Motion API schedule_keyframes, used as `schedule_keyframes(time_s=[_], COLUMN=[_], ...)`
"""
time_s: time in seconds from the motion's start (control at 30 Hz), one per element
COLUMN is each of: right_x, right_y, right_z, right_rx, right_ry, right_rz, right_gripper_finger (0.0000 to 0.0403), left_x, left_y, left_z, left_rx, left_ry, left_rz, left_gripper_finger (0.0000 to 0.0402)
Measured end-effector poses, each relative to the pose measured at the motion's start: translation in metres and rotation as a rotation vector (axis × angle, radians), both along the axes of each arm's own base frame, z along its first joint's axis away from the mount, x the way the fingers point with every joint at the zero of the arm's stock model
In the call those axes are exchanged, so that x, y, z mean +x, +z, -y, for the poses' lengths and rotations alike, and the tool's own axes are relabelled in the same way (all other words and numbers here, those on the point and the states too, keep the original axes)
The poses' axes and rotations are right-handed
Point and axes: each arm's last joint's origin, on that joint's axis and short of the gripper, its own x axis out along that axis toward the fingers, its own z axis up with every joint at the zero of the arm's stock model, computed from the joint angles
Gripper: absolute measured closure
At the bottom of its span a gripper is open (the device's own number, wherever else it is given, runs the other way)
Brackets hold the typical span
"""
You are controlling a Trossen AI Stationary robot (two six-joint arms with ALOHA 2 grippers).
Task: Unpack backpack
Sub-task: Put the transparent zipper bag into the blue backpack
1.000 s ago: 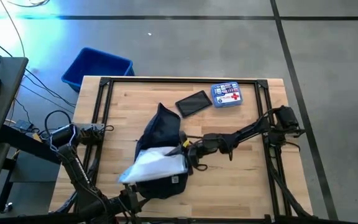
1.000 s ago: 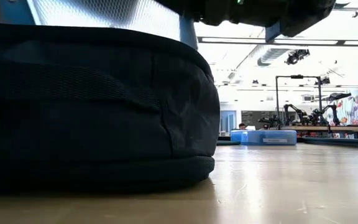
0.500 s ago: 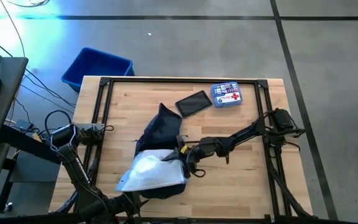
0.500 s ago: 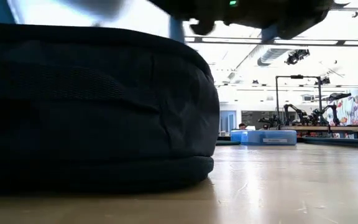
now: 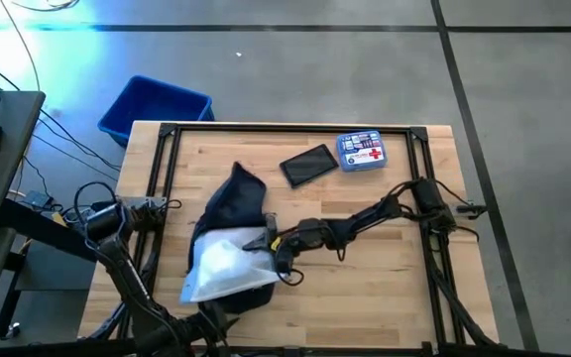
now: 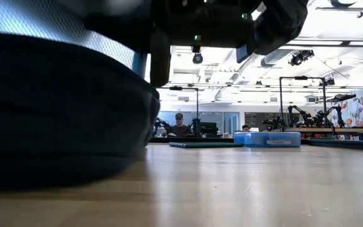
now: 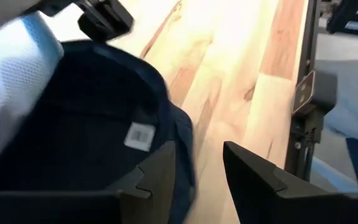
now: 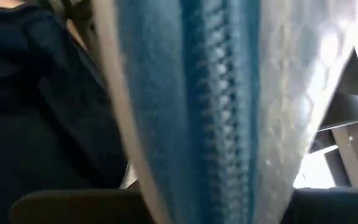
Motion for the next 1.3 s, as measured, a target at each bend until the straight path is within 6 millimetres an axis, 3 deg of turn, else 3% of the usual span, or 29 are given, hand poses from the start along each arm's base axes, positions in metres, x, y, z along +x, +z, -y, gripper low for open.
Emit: schedule_keyframes(time_s=[0.3, 0.57, 1.0, 1.3], right_x=[0.000, -0.001, -0.003, -0.006], right_y=[-0.014, -0.019, -0.025, -0.030], right_z=[0.009, 0.010, 0.008, 0.000], right_rx=[-0.048, -0.015, -0.035, -0.058], right_ry=[-0.096, -0.124, -0.134, -0.163], right_rz=[-0.139, -0.200, -0.258, -0.304], right_gripper_finger=[0.0371, 0.0371, 0.0377, 0.0402], left_x=[0.018, 0.038, 0.050, 0.055], left_y=[-0.037, -0.038, -0.035, -0.062], left_z=[-0.001, -0.029, -0.062, -0.090], left_rx=[0.194, 0.269, 0.555, 0.515], left_ry=[-0.073, -0.040, -0.051, 0.019], left_rz=[-0.140, -0.283, -0.399, -0.528], left_gripper_finger=[0.0279, 0.0251, 0.0256, 0.0245])
